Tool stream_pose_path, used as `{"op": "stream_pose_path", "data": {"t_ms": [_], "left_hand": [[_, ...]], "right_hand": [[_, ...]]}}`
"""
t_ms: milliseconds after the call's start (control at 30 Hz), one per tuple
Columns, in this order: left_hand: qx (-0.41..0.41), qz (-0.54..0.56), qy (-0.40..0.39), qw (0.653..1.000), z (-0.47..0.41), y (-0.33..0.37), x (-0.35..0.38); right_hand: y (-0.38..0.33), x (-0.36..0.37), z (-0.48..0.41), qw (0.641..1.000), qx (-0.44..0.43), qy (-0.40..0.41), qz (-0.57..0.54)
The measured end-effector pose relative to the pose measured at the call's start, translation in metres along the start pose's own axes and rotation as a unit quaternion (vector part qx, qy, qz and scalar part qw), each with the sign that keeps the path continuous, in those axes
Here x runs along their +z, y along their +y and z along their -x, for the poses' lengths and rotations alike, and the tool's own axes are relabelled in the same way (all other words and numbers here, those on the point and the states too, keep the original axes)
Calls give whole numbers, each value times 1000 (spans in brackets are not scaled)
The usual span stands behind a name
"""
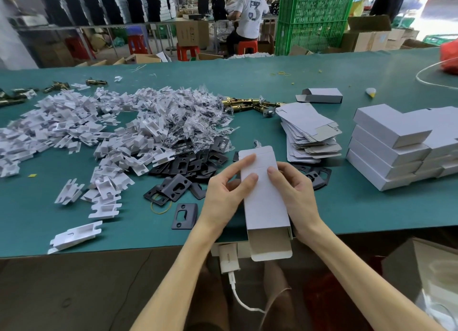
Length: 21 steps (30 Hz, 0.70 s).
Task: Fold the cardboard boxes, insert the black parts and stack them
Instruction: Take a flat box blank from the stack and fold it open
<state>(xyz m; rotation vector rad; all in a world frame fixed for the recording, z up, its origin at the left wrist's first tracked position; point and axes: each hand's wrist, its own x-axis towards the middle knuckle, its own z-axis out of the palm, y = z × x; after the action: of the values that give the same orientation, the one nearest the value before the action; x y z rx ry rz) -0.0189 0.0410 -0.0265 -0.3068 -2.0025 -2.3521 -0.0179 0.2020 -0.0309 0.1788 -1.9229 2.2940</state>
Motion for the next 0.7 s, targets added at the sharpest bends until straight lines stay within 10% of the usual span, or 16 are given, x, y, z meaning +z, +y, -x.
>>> {"op": "stream_pose_path", "data": {"t_ms": [700], "left_hand": [[14, 1, 44, 999, 2, -1, -1]], "right_hand": [[-1, 0, 1, 1000, 24, -2, 4]]}}
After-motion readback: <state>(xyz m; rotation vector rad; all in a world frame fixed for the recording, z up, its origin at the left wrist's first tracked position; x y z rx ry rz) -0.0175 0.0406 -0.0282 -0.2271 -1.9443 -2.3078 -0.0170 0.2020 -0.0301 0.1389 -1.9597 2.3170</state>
